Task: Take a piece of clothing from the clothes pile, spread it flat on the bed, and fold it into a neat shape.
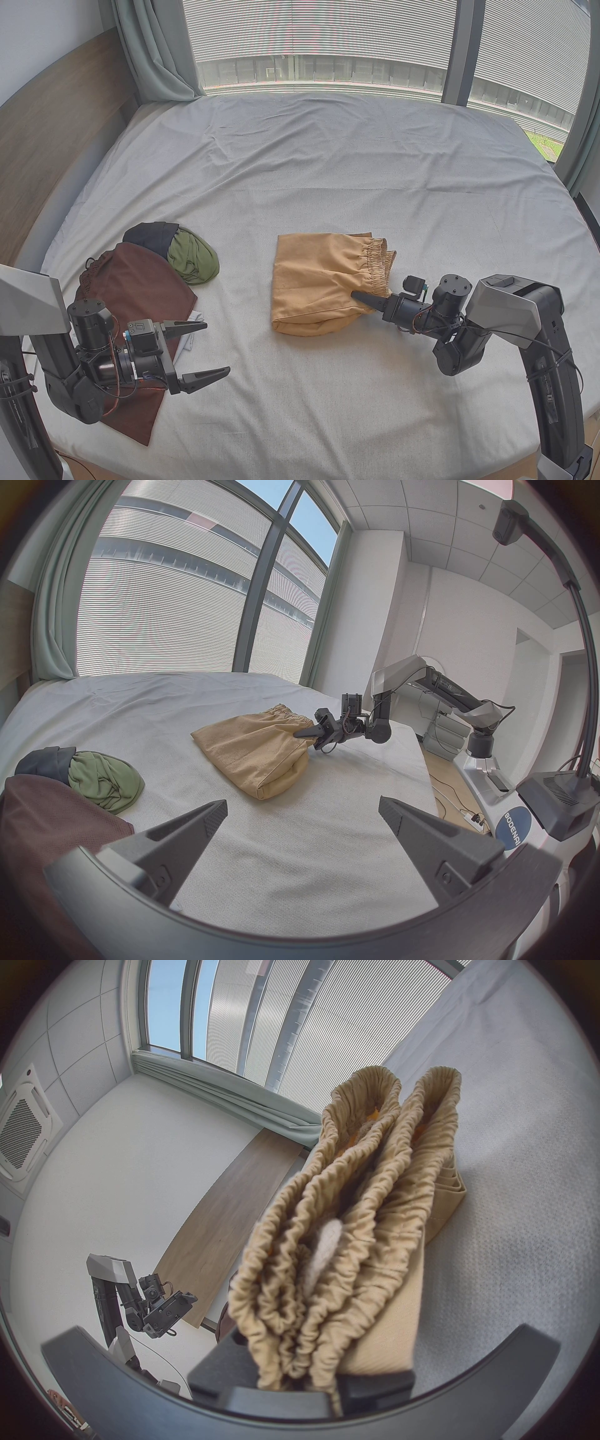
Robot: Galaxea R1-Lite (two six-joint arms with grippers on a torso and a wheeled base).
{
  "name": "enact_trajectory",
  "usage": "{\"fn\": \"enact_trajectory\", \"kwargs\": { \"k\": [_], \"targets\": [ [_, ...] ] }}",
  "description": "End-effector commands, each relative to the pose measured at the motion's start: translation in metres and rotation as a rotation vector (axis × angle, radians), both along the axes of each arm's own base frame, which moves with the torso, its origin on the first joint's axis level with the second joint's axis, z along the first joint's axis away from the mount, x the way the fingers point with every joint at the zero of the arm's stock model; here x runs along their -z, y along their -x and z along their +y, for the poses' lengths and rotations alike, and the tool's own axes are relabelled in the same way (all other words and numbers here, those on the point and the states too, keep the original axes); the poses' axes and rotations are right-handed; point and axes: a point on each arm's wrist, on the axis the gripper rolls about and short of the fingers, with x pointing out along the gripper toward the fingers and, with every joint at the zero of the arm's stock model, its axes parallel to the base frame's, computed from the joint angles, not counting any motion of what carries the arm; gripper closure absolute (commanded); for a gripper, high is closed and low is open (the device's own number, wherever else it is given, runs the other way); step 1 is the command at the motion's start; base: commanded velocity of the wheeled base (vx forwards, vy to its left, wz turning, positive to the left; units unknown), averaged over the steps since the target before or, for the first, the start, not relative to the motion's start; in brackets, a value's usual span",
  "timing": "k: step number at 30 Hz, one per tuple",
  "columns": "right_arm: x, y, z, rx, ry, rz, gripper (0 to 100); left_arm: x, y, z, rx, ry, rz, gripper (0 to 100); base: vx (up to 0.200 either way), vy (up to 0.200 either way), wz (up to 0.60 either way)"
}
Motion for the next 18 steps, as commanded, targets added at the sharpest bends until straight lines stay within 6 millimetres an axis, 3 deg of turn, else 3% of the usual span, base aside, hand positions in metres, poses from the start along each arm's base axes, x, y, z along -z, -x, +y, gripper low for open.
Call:
{"fn": "enact_trajectory", "kwargs": {
  "k": [1, 3, 4, 10, 13, 18],
  "targets": [
    [0.001, 0.0, 0.0, 0.0, 0.002, 0.003, 100, 0.0, 0.0, 0.0, 0.0, 0.0, -0.001, 0, 0.0, 0.0, 0.0],
    [0.002, 0.001, -0.001, 0.003, 0.003, 0.009, 100, -0.001, 0.0, 0.0, 0.002, 0.0, -0.003, 0, 0.0, 0.0, 0.0],
    [0.003, 0.002, -0.001, 0.011, 0.005, 0.012, 0, -0.001, 0.0, 0.0, 0.002, 0.0, -0.003, 0, 0.0, 0.0, 0.0],
    [0.008, 0.015, -0.004, 0.02, 0.035, 0.049, 0, -0.001, 0.0, 0.0, 0.0, 0.001, -0.004, 0, 0.0, 0.0, 0.0],
    [0.0, 0.042, -0.01, -0.016, 0.068, 0.107, 0, -0.001, 0.0, 0.0, 0.0, 0.001, -0.004, 0, 0.0, 0.0, 0.0],
    [-0.009, 0.071, -0.018, -0.086, 0.121, 0.107, 0, -0.001, -0.001, 0.0, 0.0, 0.001, -0.006, 0, 0.0, 0.0, 0.0]
  ]
}}
